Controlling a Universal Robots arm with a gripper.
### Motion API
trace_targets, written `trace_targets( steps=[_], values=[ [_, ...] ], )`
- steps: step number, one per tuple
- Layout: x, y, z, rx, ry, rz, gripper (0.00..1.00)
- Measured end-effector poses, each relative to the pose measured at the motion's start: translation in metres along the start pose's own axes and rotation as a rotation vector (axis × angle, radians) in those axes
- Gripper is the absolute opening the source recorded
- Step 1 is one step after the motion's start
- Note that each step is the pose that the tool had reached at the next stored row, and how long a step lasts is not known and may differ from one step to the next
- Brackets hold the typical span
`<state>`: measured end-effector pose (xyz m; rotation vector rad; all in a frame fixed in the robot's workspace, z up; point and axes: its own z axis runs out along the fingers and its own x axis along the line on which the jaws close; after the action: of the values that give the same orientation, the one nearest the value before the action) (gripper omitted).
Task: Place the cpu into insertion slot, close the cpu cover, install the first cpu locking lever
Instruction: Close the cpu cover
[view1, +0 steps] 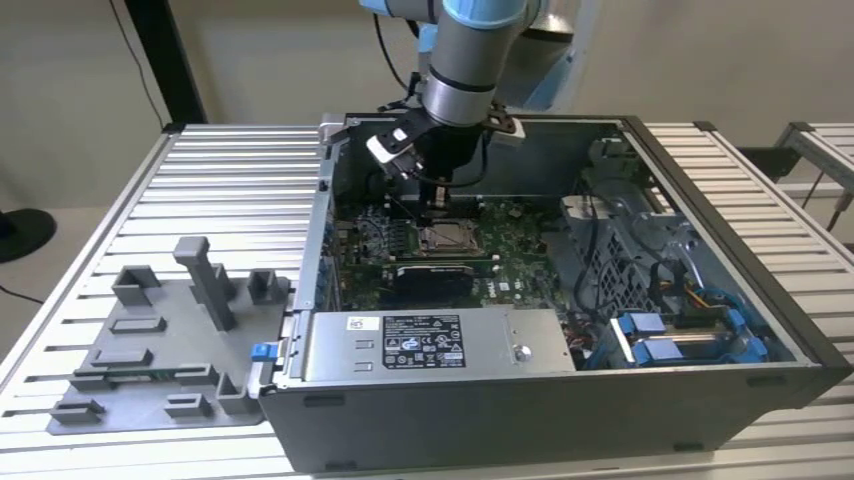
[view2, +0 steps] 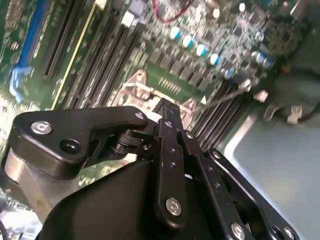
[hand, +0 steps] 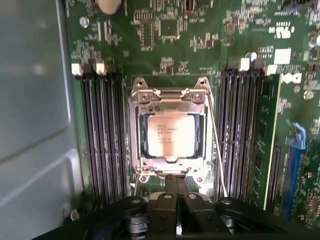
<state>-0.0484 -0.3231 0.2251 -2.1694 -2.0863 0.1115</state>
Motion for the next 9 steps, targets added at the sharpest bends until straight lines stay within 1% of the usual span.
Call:
trace_targets(
  steps=[1, 2, 4, 5, 8, 9],
  values=[
    [-0.0001, -0.0003, 0.0007, -0.0091, 0.0, 0.0, 0.0],
    [-0.0001, -0.0004, 0.0012, -0.0201, 0.0001, -0.002, 0.0],
    [-0.0001, -0.0005, 0.0021, -0.0477, 0.0008, -0.007, 0.0],
    [-0.0001, -0.0008, 0.0032, -0.055, 0.0013, -0.008, 0.0],
    [-0.0002, -0.0016, 0.004, -0.0549, 0.001, -0.007, 0.0],
    [-0.0003, -0.0026, 0.0052, -0.055, 0.0011, -0.007, 0.0]
  ],
)
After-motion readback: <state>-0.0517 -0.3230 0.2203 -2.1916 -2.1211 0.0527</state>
